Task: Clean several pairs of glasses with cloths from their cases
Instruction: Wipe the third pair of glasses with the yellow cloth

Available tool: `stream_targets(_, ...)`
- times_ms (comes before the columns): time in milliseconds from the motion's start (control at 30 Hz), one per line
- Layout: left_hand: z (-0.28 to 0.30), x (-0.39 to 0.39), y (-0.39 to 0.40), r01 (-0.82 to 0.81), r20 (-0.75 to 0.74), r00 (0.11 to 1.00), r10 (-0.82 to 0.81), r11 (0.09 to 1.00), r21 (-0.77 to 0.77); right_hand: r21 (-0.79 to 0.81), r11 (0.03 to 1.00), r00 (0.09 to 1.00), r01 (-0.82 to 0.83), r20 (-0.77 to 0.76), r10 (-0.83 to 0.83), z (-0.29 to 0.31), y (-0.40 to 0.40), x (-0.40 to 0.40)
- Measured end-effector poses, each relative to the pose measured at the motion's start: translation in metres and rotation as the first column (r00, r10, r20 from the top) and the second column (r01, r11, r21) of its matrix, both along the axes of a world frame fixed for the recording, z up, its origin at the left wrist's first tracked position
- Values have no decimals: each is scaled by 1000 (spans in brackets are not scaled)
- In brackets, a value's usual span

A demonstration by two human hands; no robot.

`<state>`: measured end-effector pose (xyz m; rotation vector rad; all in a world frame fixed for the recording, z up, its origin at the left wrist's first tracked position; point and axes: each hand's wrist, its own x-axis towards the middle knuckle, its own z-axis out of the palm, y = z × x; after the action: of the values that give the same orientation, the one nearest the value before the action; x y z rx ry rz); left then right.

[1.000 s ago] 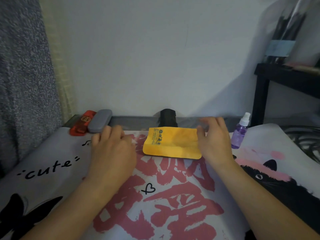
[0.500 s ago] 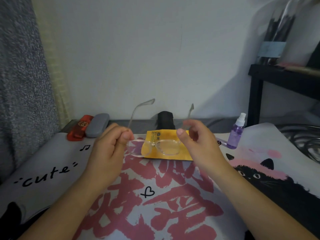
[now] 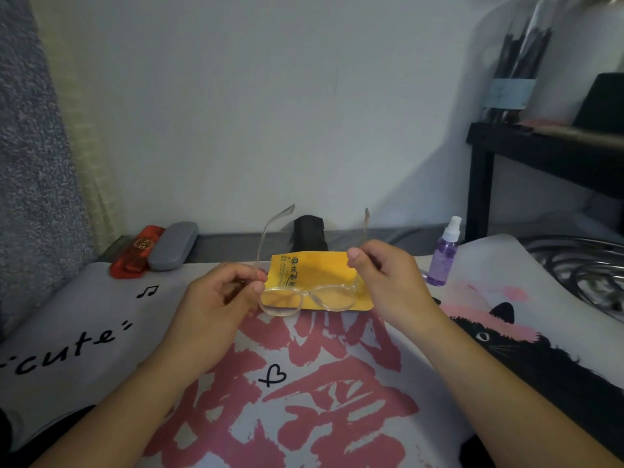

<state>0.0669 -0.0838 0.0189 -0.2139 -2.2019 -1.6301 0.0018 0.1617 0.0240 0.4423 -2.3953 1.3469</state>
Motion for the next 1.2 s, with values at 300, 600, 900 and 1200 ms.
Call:
stream_targets(300,1,1,3,-106,-28,994,107,994,29,-214,760,748,614,-149,-647,-5,54,-39)
stream_targets(600,-2,-4,0,-204,-55,976,210,973,108,-503,777,899,379,-1,-439,4,55,-35)
stream_targets(900,-2,-6,-13,-311,-95,942,321,944,109,-365,844,907,-393,-5,421,-5,-42,46)
stream_targets(1200,0,-9,-14,-293,2,955,297,939,181,-379,794,850,-476,34,525,-12,-49,50)
